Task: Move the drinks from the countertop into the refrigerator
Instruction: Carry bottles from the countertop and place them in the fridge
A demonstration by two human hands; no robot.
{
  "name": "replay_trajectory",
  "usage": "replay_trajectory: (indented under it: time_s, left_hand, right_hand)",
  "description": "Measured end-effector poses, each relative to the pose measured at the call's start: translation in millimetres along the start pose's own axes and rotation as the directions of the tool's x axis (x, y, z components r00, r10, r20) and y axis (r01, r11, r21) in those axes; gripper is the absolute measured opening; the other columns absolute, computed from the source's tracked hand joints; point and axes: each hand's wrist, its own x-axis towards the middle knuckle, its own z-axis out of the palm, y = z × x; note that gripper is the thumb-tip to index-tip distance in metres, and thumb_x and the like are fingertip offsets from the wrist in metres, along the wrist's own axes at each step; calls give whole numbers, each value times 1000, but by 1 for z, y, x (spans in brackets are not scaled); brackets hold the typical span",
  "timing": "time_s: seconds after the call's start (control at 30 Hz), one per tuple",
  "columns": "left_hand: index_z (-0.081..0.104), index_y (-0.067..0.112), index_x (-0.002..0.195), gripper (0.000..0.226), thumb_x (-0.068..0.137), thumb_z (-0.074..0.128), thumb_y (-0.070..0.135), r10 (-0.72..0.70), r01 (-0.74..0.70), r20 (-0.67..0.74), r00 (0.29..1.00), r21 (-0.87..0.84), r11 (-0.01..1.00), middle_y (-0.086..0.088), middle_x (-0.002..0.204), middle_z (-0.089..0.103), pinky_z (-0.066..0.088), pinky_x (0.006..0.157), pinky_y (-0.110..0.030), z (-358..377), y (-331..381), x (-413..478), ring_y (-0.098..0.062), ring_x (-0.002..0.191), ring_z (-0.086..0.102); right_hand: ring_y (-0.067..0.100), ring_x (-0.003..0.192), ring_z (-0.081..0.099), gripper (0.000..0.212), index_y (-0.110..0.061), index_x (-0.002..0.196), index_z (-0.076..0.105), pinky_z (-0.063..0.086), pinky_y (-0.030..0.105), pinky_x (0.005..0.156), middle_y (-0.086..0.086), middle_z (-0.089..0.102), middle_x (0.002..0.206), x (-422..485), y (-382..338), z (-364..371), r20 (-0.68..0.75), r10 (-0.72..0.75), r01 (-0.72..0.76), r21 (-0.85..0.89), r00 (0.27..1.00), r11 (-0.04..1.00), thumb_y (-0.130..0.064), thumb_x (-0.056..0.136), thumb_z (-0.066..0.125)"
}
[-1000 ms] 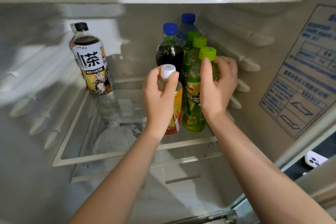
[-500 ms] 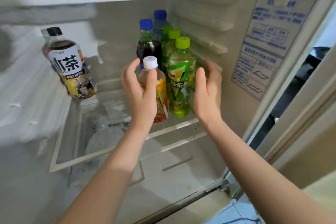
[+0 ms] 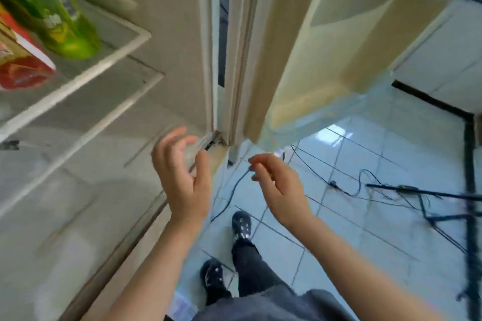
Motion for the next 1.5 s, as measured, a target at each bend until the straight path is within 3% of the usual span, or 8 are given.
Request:
replay_trajectory:
  time_s: [0.1, 0.2, 0.3, 0.43, 0.77, 0.87, 0.97, 1.5]
  left_hand:
    - [60, 3, 100, 22, 89, 51, 20, -135, 117, 442, 887, 67, 991, -4, 107, 57, 41, 93, -33, 24, -29, -58, -22, 105, 53]
    - [59, 15, 107, 16, 95, 54, 24, -443, 328, 768, 463, 316, 890, 5, 105, 57, 42, 85, -28, 43, -54, -115, -17, 103, 57]
    - [59, 19, 107, 19, 96, 51, 30, -554, 193, 832, 22, 540, 819, 0, 110, 63, 39, 79, -24, 59, -63, -171, -14, 97, 57]
    - [58, 17, 113, 29, 96, 46, 37, -565, -135, 782, -262, 550, 824, 1, 112, 63, 43, 80, -26, 80, -45, -234, -16, 99, 57]
    - [57, 19, 117, 30, 94, 46, 35, -654, -537, 629, -421, 408, 738, -2, 124, 61, 42, 92, -26, 177, 41, -376, -19, 113, 55]
    - [58, 20, 116, 30, 93, 46, 34, -638, -551, 671, -378, 392, 737, -2, 124, 62, 42, 93, -26, 224, 79, -415, -20, 114, 56]
    - [59, 19, 116, 29, 94, 48, 33, -573, -527, 728, -378, 339, 779, -3, 121, 63, 42, 90, -25, 274, 128, -451, -21, 113, 57]
    - [59, 18, 98, 21, 95, 45, 32, -453, -660, 619, -642, -146, 737, -7, 116, 65, 40, 81, -23, 509, 326, -619, -18, 101, 57]
  right_hand:
    - [14, 90, 62, 19, -29, 106, 61, 50, 36, 81, -6, 67, 96, -71, 86, -27, 57, 355, -331, -251, 933, 910, -33, 96, 46]
    - [21, 93, 60, 21, -24, 103, 58, 40, 29, 70, 0, 66, 102, -149, 157, -53, 66, 676, -588, -436, 734, 681, -37, 97, 42]
    - [25, 93, 60, 19, -21, 87, 51, 36, 29, 67, 5, 65, 96, -230, 204, -72, 34, 873, -785, -421, 486, 454, -35, 96, 41]
    - [24, 91, 61, 28, -22, 68, 44, 36, 27, 66, 2, 60, 82, -326, 237, -87, 40, 957, -913, -293, 286, 285, -30, 94, 40]
    - [11, 91, 55, 23, -24, 107, 56, 44, 24, 76, -4, 62, 107, -478, 288, -181, 89, 966, -963, -95, 242, 251, -36, 97, 40]
    - [5, 84, 55, 27, -22, 111, 57, 39, 12, 59, -5, 63, 107, -520, 312, -214, 75, 971, -970, -72, 225, 231, -37, 98, 39]
    - [5, 89, 58, 26, -22, 111, 57, 48, 18, 73, -7, 63, 105, -559, 325, -247, 32, 988, -988, 6, 154, 154, -36, 98, 39]
    - [11, 113, 54, 25, -21, 115, 56, 42, 17, 88, 0, 57, 126, -676, 404, -349, 74, 989, -770, 621, -128, -146, -34, 100, 42]
